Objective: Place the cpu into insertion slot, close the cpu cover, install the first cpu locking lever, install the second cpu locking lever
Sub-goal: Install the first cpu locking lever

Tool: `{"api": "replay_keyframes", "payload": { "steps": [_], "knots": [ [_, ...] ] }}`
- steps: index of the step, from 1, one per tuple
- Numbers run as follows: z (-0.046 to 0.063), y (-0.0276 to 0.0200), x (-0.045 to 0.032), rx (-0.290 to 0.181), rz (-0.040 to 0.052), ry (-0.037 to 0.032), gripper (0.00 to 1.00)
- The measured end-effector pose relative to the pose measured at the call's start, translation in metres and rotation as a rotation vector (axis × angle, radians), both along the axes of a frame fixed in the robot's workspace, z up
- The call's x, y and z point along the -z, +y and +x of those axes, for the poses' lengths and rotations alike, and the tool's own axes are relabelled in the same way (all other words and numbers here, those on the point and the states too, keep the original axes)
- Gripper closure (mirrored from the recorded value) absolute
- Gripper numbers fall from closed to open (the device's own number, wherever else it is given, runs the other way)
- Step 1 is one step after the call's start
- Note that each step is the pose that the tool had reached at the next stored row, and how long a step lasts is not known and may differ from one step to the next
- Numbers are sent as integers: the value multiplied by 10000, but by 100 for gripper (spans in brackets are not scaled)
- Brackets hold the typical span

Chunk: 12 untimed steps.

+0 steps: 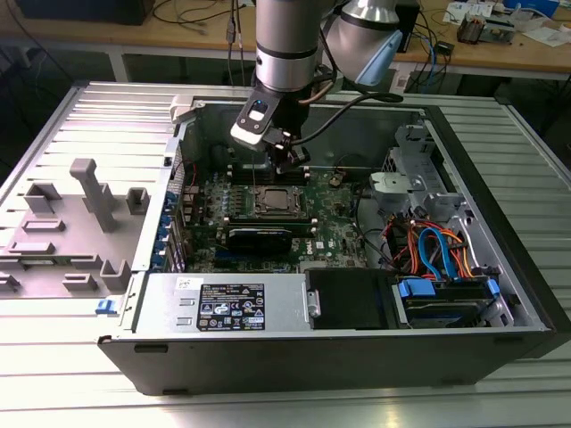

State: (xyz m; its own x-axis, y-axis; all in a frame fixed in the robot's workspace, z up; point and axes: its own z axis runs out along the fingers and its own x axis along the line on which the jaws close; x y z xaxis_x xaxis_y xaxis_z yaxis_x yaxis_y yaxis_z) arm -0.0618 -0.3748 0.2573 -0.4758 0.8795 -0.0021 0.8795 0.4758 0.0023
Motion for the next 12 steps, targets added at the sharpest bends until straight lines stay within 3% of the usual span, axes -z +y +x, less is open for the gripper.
{"api": "replay_keyframes", "payload": {
  "steps": [12],
  "knots": [
    [0,-3,0,-139,0,0,89]
  ]
}}
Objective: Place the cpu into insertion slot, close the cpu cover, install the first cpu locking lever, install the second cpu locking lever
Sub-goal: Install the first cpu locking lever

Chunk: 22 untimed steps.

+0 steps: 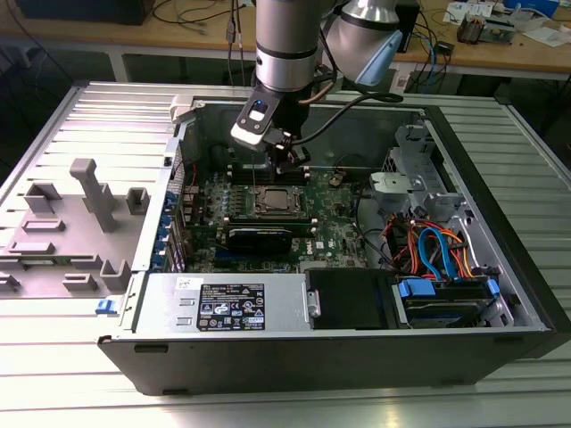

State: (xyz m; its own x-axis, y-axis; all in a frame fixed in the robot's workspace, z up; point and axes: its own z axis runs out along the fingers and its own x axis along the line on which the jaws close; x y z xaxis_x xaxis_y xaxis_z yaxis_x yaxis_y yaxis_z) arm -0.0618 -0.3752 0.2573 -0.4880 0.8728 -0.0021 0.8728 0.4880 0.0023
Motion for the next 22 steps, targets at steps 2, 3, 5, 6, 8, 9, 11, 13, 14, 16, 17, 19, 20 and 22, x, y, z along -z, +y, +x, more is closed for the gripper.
{"api": "replay_keyframes", "payload": {
  "steps": [2,3,5,6,8,9,11,13,14,16,17,19,20,22],
  "knots": [
    [0,0,0,-217,0,0,89],
    [0,0,0,-311,0,0,89],
    [0,0,0,-536,0,0,89],
    [0,0,0,-651,0,0,89],
    [0,0,0,-1330,0,0,89],
    [0,0,0,-1515,0,0,89],
    [0,0,0,-1839,0,0,89],
    [0,-1,0,-1851,0,0,89],
    [0,-1,0,-1853,0,0,89],
    [-4,-1,0,-1973,0,0,89],
    [-24,-1,0,-2018,1,0,89],
    [-50,-2,0,-2189,0,0,89],
    [-50,-2,0,-2343,-1,1,89],
    [-50,-2,0,-2900,-1,0,89]
  ]
}}
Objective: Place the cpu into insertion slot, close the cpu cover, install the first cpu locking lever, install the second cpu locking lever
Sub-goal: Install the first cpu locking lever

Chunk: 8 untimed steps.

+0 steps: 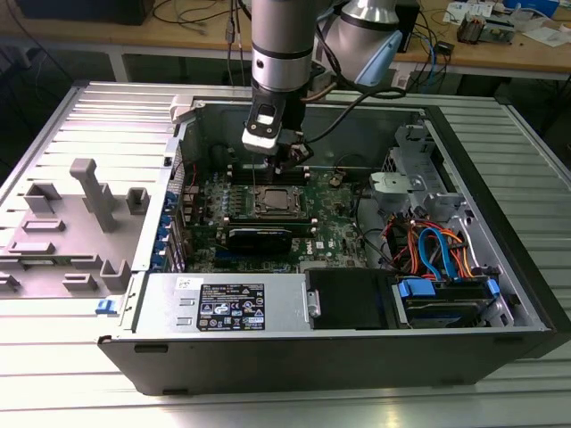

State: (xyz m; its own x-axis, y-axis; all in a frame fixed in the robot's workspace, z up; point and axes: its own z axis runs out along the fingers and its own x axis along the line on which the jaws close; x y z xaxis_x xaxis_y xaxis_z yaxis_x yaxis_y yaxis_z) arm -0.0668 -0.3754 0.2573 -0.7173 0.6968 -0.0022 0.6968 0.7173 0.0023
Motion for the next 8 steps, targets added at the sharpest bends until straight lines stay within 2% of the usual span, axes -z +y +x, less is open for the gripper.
{"api": "replay_keyframes", "payload": {
  "steps": [4,8],
  "knots": [
    [0,0,0,-1068,0,0,89],
    [-1,0,0,-1778,1,1,89]
  ]
}}
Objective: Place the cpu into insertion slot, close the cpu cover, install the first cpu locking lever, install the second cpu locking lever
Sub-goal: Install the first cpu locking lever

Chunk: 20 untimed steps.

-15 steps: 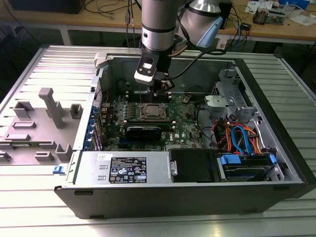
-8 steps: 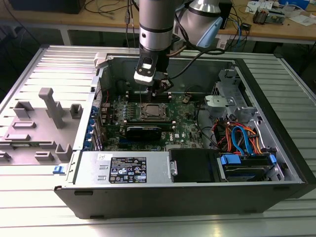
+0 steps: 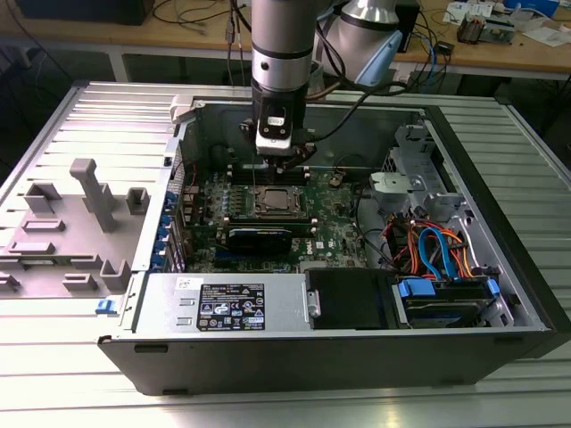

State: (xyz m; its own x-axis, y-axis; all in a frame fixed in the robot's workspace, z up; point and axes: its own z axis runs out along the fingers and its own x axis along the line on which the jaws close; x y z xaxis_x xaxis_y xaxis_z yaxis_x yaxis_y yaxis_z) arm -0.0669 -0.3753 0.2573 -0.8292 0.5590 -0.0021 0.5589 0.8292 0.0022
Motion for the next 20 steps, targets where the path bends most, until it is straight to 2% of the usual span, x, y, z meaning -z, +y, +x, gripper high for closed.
{"api": "replay_keyframes", "payload": {
  "steps": [4,20],
  "knots": [
    [0,0,0,-401,0,-1,89],
    [0,0,0,-406,0,-1,89]
  ]
}}
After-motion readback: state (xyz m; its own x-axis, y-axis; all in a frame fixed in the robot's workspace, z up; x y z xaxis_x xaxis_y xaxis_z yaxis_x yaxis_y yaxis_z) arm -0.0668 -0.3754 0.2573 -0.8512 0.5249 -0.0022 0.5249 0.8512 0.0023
